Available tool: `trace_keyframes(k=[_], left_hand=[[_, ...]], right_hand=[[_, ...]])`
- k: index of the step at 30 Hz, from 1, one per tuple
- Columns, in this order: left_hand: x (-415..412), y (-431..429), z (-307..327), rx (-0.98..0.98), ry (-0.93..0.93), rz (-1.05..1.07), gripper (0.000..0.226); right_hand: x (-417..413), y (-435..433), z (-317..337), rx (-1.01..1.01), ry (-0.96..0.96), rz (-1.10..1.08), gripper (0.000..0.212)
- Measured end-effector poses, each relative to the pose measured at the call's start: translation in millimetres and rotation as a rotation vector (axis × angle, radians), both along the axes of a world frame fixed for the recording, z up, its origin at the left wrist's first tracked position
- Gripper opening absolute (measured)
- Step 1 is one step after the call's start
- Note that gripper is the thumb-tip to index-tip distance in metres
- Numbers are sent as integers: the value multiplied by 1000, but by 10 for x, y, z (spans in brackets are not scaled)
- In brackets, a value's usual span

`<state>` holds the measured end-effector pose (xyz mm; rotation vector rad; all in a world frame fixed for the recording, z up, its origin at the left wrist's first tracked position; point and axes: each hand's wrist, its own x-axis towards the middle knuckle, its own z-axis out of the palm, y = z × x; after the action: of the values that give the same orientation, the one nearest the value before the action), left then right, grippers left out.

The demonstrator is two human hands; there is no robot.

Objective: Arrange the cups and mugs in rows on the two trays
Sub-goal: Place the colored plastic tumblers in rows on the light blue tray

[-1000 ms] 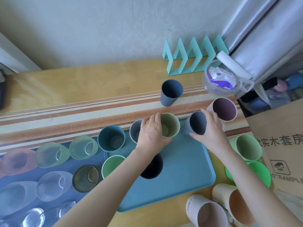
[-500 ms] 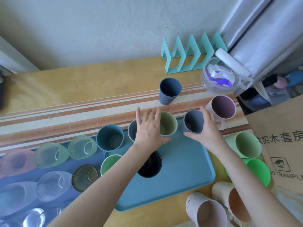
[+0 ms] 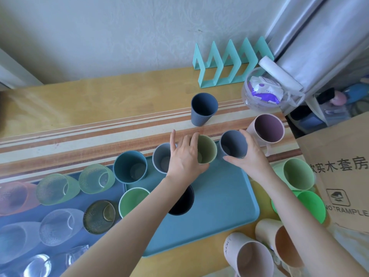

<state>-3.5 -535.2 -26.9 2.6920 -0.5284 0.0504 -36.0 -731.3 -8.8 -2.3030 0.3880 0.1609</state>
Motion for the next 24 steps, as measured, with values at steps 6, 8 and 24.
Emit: trace_keyframes(k=[6, 8, 24], left_hand=[[2, -14, 8, -24, 45, 22, 76], [-10, -27, 7, -30, 61, 34, 79], [103, 951, 421, -113, 202, 62, 83]], right_hand=[[22, -23, 31, 24, 27, 14, 89], [28, -26, 34, 41, 36, 13, 90], [70, 549, 253, -291, -38, 480, 111]])
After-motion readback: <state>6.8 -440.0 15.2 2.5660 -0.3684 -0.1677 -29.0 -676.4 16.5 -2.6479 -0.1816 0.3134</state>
